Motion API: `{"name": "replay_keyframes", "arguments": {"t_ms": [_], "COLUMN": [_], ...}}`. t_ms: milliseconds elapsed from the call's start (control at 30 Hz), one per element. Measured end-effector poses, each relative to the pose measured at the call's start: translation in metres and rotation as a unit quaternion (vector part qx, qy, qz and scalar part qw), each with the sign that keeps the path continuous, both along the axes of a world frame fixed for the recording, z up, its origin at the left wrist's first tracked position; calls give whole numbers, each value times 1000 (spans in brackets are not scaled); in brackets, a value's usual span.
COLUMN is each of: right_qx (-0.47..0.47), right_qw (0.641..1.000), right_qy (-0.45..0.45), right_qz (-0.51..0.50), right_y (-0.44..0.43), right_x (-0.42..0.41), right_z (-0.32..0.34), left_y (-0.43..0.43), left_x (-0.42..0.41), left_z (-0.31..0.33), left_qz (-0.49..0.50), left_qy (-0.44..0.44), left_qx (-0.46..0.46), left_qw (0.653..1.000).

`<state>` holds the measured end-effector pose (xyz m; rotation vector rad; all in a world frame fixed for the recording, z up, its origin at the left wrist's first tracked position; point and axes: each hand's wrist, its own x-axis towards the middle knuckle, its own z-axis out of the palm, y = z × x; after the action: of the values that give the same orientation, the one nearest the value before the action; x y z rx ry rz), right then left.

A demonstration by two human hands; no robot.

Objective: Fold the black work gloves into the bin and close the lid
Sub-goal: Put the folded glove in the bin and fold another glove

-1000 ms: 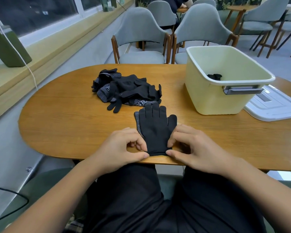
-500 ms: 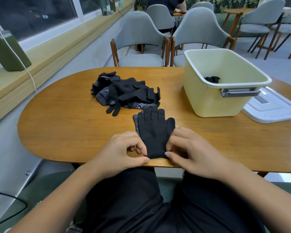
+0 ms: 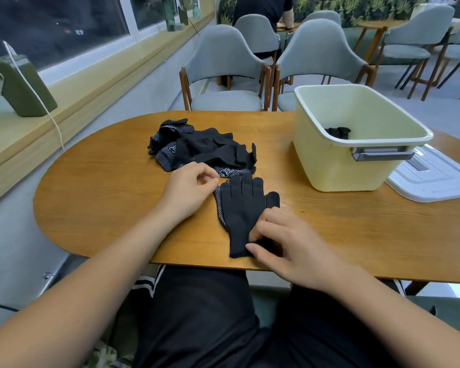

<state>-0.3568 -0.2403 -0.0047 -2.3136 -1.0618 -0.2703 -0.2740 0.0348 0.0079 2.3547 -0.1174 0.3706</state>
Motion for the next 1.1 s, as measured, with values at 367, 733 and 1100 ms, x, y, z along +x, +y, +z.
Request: {"name": "replay_keyframes", "arguments": {"t_ms": [367, 733, 1100], "right_qx": [18, 11, 68], "right_qw": [999, 1000, 997], "right_qy": [33, 16, 38], "right_qz": [-19, -8, 9], "right_y": [1, 1, -2], "right_x": [1, -1, -2], "right_z": [-2, -1, 2], "left_y": [-5, -2, 0], "left_x": [8, 1, 9], "left_z": [-9, -6, -13], "left_qz": [-43, -10, -4], "left_qy": [-19, -45, -8], "left_qx": [63, -94, -21], "left_qw": [997, 994, 1000]}}
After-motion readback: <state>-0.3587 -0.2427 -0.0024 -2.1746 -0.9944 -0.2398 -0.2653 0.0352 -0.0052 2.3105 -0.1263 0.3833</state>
